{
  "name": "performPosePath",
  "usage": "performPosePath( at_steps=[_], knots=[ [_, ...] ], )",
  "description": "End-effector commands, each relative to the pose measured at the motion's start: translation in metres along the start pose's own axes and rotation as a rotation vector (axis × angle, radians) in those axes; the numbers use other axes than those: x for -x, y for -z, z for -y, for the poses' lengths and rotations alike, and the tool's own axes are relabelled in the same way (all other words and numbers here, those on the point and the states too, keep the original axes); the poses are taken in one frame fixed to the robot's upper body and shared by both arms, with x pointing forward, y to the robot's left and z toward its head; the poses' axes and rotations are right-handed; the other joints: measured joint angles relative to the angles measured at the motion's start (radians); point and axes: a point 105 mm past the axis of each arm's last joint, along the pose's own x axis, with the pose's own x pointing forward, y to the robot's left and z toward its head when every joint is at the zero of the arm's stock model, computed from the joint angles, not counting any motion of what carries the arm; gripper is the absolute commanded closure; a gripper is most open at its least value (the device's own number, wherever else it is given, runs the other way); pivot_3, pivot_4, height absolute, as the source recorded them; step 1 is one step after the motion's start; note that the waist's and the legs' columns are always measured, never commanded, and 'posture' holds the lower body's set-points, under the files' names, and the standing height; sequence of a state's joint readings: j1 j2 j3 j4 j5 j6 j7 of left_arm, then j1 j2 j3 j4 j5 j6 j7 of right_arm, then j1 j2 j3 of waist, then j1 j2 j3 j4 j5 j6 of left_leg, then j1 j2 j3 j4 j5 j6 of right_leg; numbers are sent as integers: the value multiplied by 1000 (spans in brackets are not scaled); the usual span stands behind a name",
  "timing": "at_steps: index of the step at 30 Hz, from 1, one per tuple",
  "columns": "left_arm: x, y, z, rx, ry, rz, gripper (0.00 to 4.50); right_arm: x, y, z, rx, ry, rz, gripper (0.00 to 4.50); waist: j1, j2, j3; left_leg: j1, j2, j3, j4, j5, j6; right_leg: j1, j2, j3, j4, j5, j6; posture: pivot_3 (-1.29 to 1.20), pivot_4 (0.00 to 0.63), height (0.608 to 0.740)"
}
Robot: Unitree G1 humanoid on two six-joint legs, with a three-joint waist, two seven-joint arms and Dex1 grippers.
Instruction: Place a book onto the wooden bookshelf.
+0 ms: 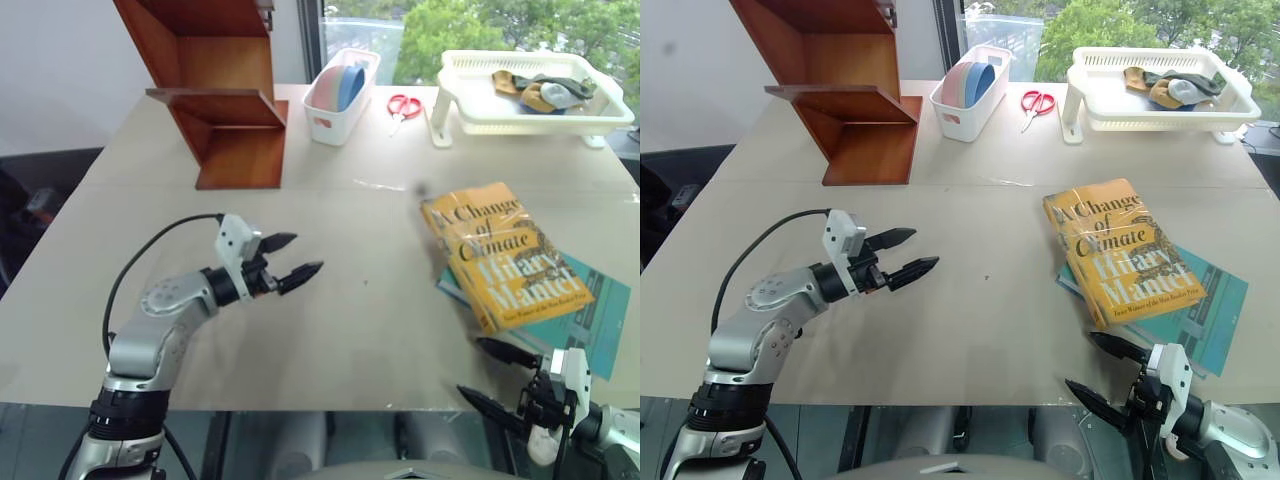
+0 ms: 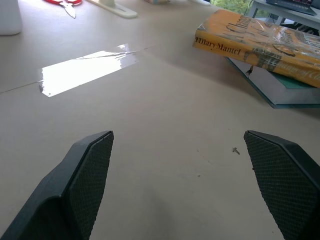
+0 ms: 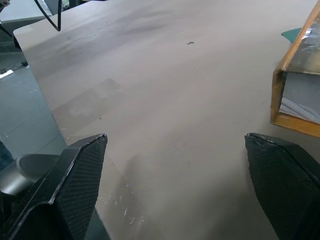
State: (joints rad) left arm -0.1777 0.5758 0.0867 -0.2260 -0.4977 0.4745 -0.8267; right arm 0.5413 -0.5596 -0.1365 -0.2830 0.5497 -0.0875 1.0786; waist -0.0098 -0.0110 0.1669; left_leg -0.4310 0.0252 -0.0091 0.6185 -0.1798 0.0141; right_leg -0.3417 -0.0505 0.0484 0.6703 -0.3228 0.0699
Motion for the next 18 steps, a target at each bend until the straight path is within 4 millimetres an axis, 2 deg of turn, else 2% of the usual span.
performPosePath(
  at_steps=[1, 18],
  knots=[
    [1, -7, 3, -38, 9, 19, 82, 3, -5, 3, 28, 7, 6, 0, 0, 0, 0, 0, 0, 0, 0, 0, 0, 0, 0, 0, 0, 0, 0, 0, 150, 740],
    [-1, -5, 6, -25, 31, 27, 82, 8, -2, 6, 34, 9, -14, 0, 0, 0, 0, 0, 0, 0, 0, 0, 0, 0, 0, 0, 0, 0, 0, 0, 150, 740]
  ],
)
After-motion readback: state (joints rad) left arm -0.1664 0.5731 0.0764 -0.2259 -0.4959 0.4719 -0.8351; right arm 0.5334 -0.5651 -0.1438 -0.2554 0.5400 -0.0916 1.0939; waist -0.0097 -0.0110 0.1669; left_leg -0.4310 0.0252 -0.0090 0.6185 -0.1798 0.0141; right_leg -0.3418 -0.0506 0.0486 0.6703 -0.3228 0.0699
